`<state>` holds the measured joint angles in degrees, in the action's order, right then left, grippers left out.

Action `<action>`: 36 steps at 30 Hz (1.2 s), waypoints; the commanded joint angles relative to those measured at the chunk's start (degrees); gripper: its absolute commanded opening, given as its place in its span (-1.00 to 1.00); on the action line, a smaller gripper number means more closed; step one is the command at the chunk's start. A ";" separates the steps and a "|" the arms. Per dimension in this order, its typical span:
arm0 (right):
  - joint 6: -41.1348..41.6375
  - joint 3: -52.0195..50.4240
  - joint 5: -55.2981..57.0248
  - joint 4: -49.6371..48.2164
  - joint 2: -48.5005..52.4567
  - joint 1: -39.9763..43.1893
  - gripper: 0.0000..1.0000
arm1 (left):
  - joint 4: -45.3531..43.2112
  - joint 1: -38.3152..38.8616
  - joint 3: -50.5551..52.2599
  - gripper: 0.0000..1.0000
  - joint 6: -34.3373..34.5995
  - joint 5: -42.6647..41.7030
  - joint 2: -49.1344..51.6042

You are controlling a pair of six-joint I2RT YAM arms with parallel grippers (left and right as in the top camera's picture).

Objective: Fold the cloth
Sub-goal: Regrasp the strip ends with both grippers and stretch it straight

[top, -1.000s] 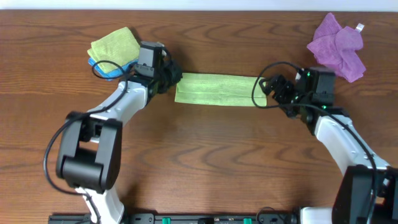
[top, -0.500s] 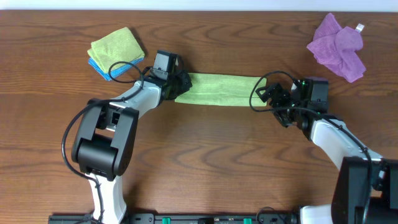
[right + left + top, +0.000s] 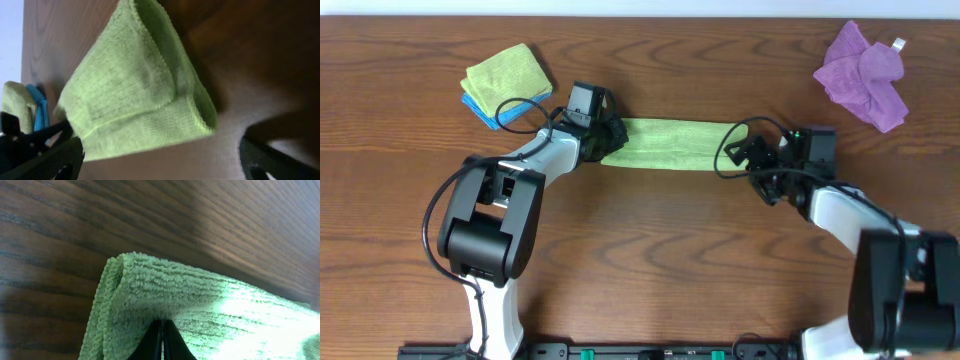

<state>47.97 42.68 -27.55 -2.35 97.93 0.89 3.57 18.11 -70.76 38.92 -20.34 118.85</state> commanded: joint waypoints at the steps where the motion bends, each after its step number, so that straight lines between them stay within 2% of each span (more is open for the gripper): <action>1: 2.19 -0.52 0.76 -2.12 3.19 -0.98 0.98 | 2.23 -0.09 -0.57 -0.89 -1.36 1.29 1.79; 2: 2.56 -0.52 0.74 -3.30 3.98 -1.07 0.96 | 2.62 -0.09 -0.57 -0.88 -1.62 1.27 1.79; 6: 4.00 -0.52 0.76 -8.17 7.48 -1.42 0.69 | 4.31 -0.09 -0.57 -0.88 -1.68 1.27 1.79; 11: 5.42 -0.52 1.42 -13.86 11.93 -2.40 0.59 | 4.35 -0.09 -0.57 -0.89 -1.68 1.27 1.79; 14: 5.68 -0.52 2.21 -18.34 14.40 -3.23 0.46 | 4.44 -0.09 -0.57 -0.89 -1.68 1.25 1.79; 15: 5.88 -0.52 2.51 -19.69 15.04 -3.48 0.36 | 4.50 -0.09 -0.57 -0.89 -1.68 1.25 1.79; 17: 5.88 -0.52 3.58 -22.16 16.15 -4.04 -0.07 | 4.79 -0.09 -0.57 -0.89 -1.68 1.27 1.79; 20: 5.49 -0.52 5.66 -24.87 16.52 -4.63 -0.51 | 5.31 -0.09 -0.57 -0.88 -1.68 1.25 1.79; 22: 3.02 -0.50 5.92 -28.11 16.50 -4.72 -0.93 | 5.55 -0.09 -0.57 -0.89 -1.66 0.70 1.79; 28: 1.64 0.04 4.33 -36.50 15.87 -4.72 -0.97 | 5.68 -0.09 -0.68 -0.89 -1.66 -1.07 1.79; 36: 0.57 0.83 1.40 -37.00 9.94 -5.38 -0.97 | 5.88 -0.17 -2.91 -0.88 -1.68 -1.36 1.79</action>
<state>49.91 42.70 -24.80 -39.05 111.33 -3.64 8.62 18.02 -72.55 38.52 -21.23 118.85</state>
